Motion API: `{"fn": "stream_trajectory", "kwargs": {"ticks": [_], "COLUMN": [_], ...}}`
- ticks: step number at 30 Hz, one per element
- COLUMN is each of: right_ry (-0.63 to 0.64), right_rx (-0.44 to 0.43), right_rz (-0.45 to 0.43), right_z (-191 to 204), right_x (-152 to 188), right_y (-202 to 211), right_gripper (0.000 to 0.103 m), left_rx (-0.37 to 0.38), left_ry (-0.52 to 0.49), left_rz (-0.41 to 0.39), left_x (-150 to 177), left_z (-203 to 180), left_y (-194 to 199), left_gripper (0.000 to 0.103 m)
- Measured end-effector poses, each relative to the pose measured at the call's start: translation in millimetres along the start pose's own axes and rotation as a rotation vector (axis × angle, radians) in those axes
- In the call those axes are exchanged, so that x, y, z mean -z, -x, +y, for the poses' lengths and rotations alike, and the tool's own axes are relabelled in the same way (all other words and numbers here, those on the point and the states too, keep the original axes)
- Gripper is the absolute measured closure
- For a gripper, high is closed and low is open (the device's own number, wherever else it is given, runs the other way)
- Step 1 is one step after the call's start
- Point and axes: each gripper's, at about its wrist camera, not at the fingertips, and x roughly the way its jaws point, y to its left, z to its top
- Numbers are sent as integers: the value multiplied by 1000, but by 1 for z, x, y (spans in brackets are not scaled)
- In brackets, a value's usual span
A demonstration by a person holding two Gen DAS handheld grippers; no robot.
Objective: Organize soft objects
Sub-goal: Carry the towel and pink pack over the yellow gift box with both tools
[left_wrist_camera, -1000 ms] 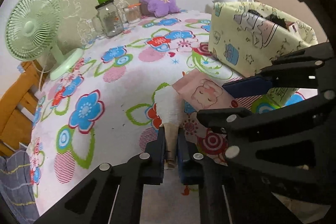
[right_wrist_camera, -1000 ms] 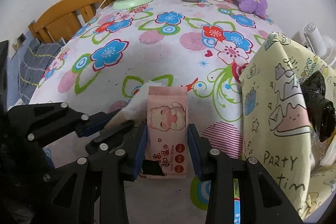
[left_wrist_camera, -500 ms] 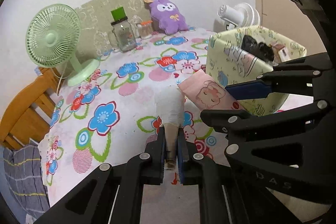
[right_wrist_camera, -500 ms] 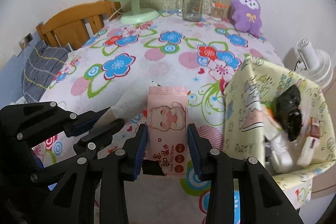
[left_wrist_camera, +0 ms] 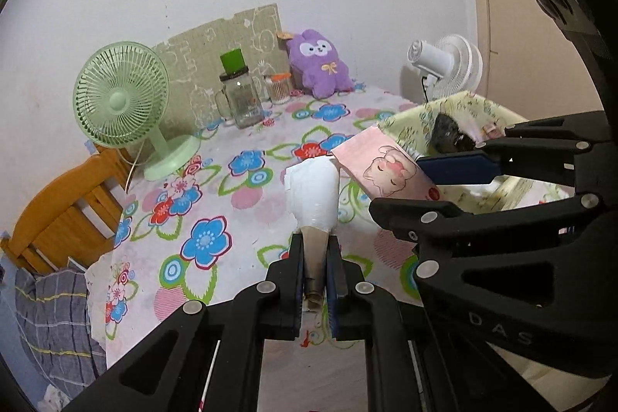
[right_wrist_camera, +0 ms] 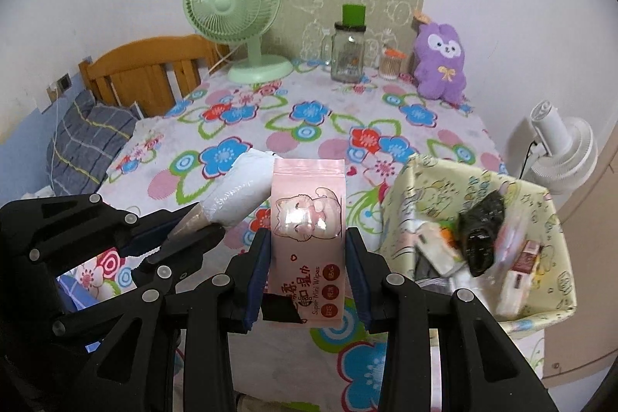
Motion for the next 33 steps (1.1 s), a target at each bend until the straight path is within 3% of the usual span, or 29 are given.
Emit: {"fn": "stream_trajectory", "kwargs": {"ticks": [14, 33], "right_ry": [-36, -107], "right_rx": [33, 77], "right_rz": [-84, -110], "right_z": [-40, -107], "right_x": [-7, -9], "right_y": [35, 39], "right_gripper": [62, 62], "left_rx": [-5, 52], "left_ry": [18, -10], "left_rz": [-58, -72], "left_x": [-35, -76], "left_z": [-30, -80], "left_y": [12, -13], "left_gripper": [96, 96]}}
